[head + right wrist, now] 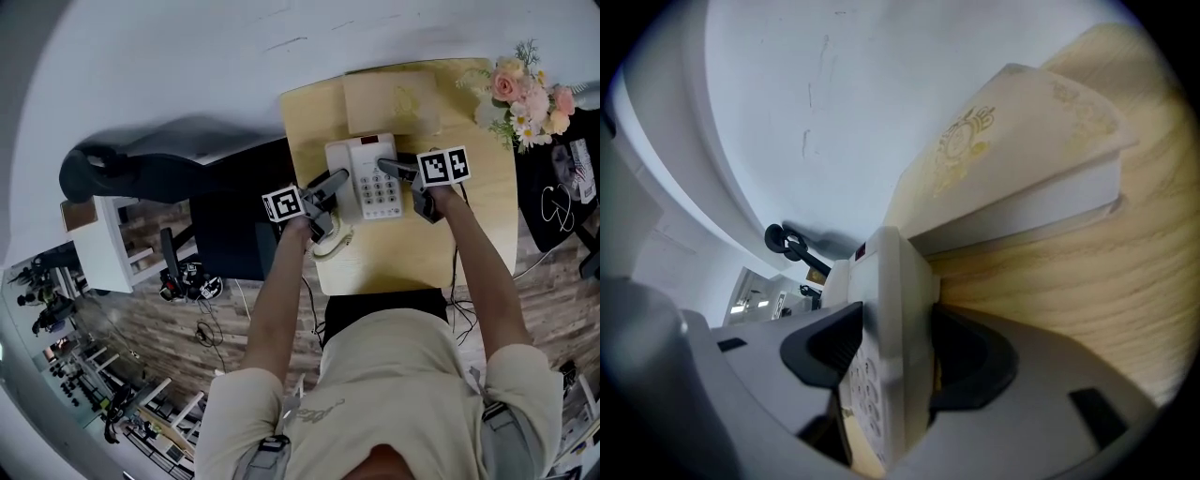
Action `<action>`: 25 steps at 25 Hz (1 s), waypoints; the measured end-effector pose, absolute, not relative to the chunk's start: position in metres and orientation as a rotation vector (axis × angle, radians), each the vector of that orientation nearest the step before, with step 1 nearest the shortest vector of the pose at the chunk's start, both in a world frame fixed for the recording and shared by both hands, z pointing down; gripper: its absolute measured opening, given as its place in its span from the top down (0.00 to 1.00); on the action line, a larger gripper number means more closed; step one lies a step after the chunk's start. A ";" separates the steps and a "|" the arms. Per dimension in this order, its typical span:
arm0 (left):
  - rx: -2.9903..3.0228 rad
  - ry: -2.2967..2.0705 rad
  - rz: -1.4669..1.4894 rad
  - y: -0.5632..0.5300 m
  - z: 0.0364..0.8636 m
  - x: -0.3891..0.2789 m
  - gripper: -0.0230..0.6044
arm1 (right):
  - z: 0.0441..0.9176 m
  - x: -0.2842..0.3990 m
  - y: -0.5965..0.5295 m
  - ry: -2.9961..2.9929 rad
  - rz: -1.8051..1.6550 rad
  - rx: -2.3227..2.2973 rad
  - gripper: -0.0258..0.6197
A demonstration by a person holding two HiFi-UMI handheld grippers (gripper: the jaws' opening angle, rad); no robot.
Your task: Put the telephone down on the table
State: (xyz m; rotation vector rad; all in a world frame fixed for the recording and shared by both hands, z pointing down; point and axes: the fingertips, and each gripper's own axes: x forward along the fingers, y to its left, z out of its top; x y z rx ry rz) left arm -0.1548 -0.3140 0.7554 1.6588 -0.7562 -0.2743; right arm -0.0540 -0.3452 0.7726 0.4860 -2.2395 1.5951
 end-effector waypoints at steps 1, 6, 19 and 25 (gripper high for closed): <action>1.661 -0.763 -0.271 -0.313 0.755 -0.155 0.37 | 0.772 -0.052 -0.345 -2.239 1.564 0.504 0.62; 1.778 -0.845 -0.161 -0.314 0.749 -0.163 0.37 | 0.761 -0.031 -0.350 -2.251 1.289 0.628 0.62; 2.106 -1.069 0.065 -0.265 0.673 -0.182 0.94 | 0.695 -0.009 -0.263 -2.307 1.094 0.756 0.73; 2.292 -0.995 0.213 -0.216 0.629 -0.155 0.94 | 0.645 -0.006 -0.221 -2.372 0.992 0.832 0.96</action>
